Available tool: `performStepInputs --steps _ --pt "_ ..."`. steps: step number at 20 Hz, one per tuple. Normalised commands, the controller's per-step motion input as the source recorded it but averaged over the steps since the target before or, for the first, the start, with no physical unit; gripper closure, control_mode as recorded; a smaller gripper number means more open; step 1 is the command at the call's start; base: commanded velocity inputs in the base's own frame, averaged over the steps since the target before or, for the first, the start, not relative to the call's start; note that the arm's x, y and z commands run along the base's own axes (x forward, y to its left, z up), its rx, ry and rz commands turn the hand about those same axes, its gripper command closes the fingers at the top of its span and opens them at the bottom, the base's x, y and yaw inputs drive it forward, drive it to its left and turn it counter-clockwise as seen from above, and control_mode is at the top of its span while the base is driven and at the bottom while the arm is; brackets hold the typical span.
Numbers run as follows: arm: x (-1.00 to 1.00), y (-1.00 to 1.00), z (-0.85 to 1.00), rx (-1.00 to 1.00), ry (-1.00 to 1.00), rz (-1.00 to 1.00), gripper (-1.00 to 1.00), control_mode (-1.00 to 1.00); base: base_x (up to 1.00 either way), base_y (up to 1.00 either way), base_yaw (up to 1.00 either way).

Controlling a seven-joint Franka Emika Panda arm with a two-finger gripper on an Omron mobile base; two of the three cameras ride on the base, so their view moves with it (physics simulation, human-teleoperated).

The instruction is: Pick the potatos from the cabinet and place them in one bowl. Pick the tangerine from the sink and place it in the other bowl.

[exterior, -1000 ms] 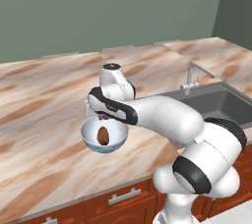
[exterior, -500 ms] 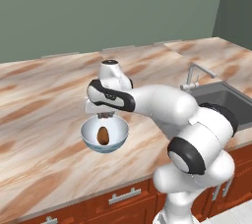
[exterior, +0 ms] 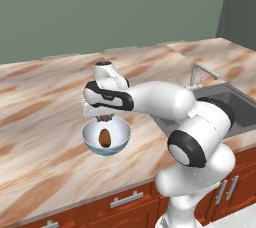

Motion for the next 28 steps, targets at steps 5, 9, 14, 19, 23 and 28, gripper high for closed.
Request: performStepInputs --steps 5,9,14,19,23,28 --pt "-0.14 0.00 -0.06 -0.02 -0.03 0.00 1.00 -1.00 0.00 0.00 0.00" --pt "-0.14 0.00 -0.28 0.00 0.00 0.00 1.00 -1.00 0.00 0.00 0.00" --pt "-0.01 0.00 -0.33 -0.01 0.00 0.00 1.00 -1.00 0.00 0.00 0.00" --pt "0.00 0.00 -0.28 -0.02 0.00 0.00 1.00 -1.00 0.00 0.00 0.00" --pt "0.00 0.00 -0.18 -0.01 0.00 0.00 1.00 -1.00 0.00 0.00 0.00" --pt "-0.21 0.00 -0.01 0.00 0.00 0.00 1.00 -1.00 0.00 0.00 0.00"
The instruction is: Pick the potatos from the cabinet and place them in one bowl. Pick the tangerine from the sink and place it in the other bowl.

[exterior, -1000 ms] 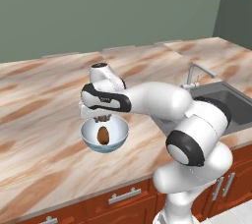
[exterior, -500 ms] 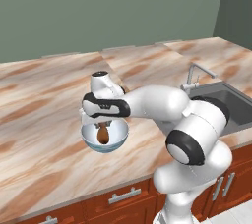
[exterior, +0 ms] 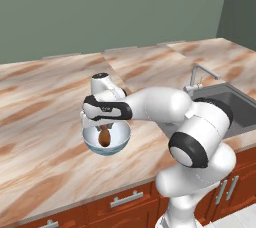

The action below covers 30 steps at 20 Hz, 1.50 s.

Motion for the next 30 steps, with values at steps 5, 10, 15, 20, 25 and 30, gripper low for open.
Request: performStepInputs --steps 5,10,15,20,25,30 --pt "-0.38 -0.02 0.00 0.00 0.00 0.00 1.00 -1.00 0.00 0.00 0.00" --pt "-0.06 -0.14 -0.14 -0.01 -0.01 0.00 1.00 -1.00 0.00 0.00 0.00" --pt "0.00 -0.02 -0.09 0.00 0.00 0.00 1.00 -1.00 0.00 0.00 0.00" --pt "0.00 0.00 0.00 0.00 0.00 0.00 -1.00 -1.00 0.00 0.00 0.00" --pt "0.00 0.00 0.00 0.00 0.01 0.00 -1.00 -1.00 0.00 0.00 0.00" --pt "0.00 0.00 0.00 0.00 0.00 0.00 -1.00 -1.00 0.00 0.00 0.00"
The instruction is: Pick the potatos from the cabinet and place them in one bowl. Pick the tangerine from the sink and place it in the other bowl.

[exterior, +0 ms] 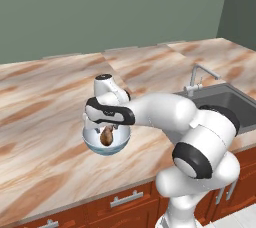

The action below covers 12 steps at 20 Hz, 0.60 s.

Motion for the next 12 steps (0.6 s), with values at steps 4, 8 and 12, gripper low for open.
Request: performStepInputs --steps 4,8,12 --pt "0.00 0.00 0.03 0.00 0.01 0.00 -1.00 -1.00 0.00 0.00 0.00" --pt "-0.31 -0.06 0.37 0.00 0.00 0.00 -1.00 -1.00 0.00 0.00 0.00" --pt "-0.56 -0.12 0.45 0.01 0.00 0.00 -1.00 -1.00 0.00 0.00 0.00"
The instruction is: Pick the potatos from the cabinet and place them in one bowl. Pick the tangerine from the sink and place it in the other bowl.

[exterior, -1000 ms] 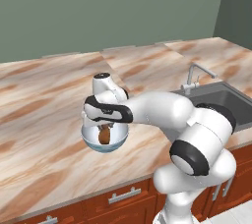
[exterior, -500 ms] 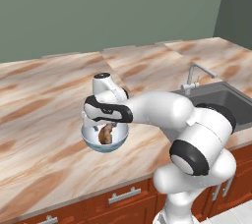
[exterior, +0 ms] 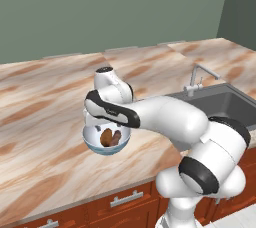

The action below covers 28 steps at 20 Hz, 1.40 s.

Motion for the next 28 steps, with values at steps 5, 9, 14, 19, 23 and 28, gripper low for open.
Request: performStepInputs --steps 5,9,14,19,23,28 --pt "-0.54 -0.70 0.06 0.00 0.00 0.08 -1.00 -1.00 0.00 0.00 0.00" --pt "-0.33 -0.99 0.00 0.00 0.00 0.14 -1.00 -1.00 0.00 0.00 0.00" --pt "-0.39 -0.73 0.39 0.01 -0.02 0.17 -1.00 -1.00 0.00 0.00 0.00" --pt "-0.54 -0.65 0.25 0.03 0.00 0.18 -1.00 -1.00 0.00 0.00 0.00" --pt "-0.65 -0.40 0.02 0.02 0.00 0.18 -1.00 -1.00 0.00 0.00 0.00" --pt "-0.38 -0.04 -0.01 0.00 0.00 0.14 -1.00 -1.00 0.00 0.00 0.00"
